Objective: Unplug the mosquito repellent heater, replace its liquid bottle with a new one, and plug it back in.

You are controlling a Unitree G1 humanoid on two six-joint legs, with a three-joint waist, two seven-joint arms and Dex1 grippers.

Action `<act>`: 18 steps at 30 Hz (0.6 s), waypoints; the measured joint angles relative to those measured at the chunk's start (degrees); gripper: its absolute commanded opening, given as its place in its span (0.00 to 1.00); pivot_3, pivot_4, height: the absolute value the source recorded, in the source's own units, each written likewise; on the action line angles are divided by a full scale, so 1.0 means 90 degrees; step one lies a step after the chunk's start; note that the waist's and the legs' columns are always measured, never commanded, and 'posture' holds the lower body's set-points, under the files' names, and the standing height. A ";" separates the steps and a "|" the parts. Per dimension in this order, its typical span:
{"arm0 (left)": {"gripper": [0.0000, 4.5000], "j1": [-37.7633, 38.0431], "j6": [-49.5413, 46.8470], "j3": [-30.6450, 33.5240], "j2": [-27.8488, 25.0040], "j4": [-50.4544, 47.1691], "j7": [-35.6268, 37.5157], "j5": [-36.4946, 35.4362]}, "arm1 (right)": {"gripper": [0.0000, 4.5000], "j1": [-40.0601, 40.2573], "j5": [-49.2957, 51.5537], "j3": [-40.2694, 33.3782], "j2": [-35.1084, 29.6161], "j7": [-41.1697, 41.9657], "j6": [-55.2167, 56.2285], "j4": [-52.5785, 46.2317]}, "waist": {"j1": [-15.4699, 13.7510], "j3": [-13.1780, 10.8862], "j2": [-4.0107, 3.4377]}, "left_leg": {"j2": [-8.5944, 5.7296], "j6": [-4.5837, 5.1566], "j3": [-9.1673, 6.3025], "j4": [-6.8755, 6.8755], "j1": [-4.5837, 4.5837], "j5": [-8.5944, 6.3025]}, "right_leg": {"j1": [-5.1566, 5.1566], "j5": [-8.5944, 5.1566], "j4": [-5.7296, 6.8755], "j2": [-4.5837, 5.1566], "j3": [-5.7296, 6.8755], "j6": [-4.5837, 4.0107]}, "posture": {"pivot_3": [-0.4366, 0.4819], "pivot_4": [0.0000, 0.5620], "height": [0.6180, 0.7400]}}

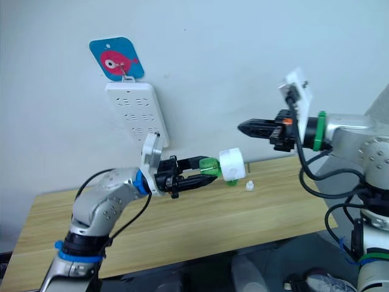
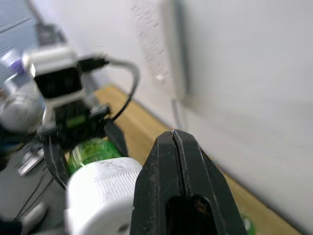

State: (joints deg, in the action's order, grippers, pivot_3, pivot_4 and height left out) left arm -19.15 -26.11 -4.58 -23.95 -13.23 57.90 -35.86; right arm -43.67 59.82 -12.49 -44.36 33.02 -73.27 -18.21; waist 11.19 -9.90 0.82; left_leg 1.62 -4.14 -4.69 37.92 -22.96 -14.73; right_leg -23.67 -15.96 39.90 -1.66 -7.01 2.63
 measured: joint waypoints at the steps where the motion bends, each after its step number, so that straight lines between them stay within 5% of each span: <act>1: 0.51 0.0139 0.0243 -0.0019 0.0087 0.0018 -0.0049 0.0171 | 0.29 0.0178 0.0113 -0.0191 0.0002 -0.0190 -0.0111 -0.0094 | -0.0004 0.0000 0.0000 | -0.0002 0.0001 0.0002 0.0002 0.0000 0.0000 | 0.0001 0.0000 0.0001 0.0002 -0.0002 0.0000 | 0.21 0.18 0.97; 6: 0.51 0.0730 0.1359 -0.0127 0.0512 0.0006 -0.0270 0.0800 | 0.69 0.1073 0.1064 -0.1221 0.0153 -0.1257 -0.0508 -0.0506 | 0.0010 0.0014 -0.0002 | -0.0003 0.0007 0.0009 0.0003 0.0012 -0.0004 | 0.0016 -0.0001 -0.0001 0.0002 -0.0008 0.0002 | 0.18 0.19 0.97; 10: 0.51 0.0965 0.2590 -0.0237 0.0942 0.0131 -0.0649 0.1506 | 1.00 0.2621 0.2424 -0.1867 0.0439 -0.2761 -0.0311 -0.1022 | -0.0007 0.0043 0.0002 | -0.0001 0.0011 0.0011 0.0002 0.0008 -0.0006 | 0.0022 -0.0002 -0.0010 0.0001 -0.0007 0.0004 | 0.17 0.19 0.97; 18: 0.51 0.1021 0.3909 -0.0258 0.1167 0.0575 -0.1053 0.2184 | 1.00 0.4248 0.5110 -0.1207 0.0559 -0.5578 0.1849 -0.2066 | 0.0176 0.0116 -0.0008 | 0.0013 0.0020 0.0029 -0.0003 0.0018 -0.0012 | 0.0044 -0.0027 -0.0020 -0.0020 -0.0029 0.0045 | 0.16 0.19 0.97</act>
State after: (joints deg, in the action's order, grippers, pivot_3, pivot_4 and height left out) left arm -9.96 9.07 -6.90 -13.44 -8.05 48.42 -16.21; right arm -5.44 105.81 -23.35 -39.33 -17.18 -56.63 -36.80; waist 12.77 -8.85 0.75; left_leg 1.74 -3.96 -4.43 37.90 -22.80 -14.83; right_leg -23.27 -16.20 39.72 -1.84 -7.27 3.03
